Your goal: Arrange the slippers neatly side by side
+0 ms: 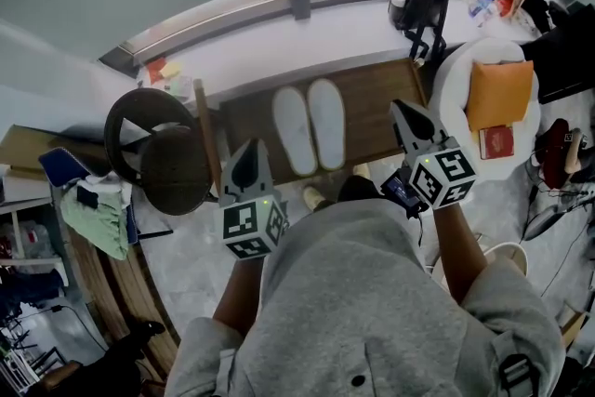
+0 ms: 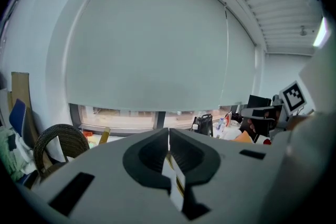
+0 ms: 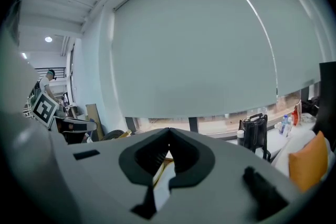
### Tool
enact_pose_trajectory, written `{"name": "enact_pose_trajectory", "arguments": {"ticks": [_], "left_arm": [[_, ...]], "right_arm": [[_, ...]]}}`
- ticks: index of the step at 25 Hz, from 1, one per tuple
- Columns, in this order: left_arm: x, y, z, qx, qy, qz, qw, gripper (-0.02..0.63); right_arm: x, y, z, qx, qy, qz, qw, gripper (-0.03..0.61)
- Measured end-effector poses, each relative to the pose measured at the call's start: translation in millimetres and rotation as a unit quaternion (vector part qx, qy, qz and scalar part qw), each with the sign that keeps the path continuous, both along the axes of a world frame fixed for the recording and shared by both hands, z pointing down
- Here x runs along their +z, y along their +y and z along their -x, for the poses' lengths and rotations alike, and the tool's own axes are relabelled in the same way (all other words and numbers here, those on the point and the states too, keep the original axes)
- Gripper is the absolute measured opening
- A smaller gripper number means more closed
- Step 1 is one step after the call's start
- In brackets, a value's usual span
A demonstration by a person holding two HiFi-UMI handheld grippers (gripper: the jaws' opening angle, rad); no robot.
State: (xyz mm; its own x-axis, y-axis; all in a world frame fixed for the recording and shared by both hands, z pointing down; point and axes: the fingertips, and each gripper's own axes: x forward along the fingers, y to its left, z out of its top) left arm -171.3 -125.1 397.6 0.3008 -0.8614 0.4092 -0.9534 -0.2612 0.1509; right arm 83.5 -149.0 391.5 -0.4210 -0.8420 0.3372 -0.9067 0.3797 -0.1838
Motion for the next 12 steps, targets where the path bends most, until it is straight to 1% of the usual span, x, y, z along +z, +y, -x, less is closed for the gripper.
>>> {"name": "enact_pose_trajectory", "arguments": {"ticks": [4, 7, 12], "left_arm": [[-1.7, -1.0, -5.0, 0.001, 0.003, -0.005, 1.0000, 0.018], [-1.9, 0.1, -7.2, 0.000, 0.007, -0.004, 1.0000, 0.018], [0.2, 0.5, -9.1, 0.002, 0.005, -0.004, 1.0000, 0.018]], "right_arm": [[1.3, 1.5, 0.4, -0.001, -0.004, 0.001, 1.000, 0.026], [3.1, 1.5, 2.3, -0.005, -0.018, 0.007, 1.000, 0.026], [3.2, -3.5, 4.0, -0.004, -0.027, 0.005, 1.000, 0.026]]}}
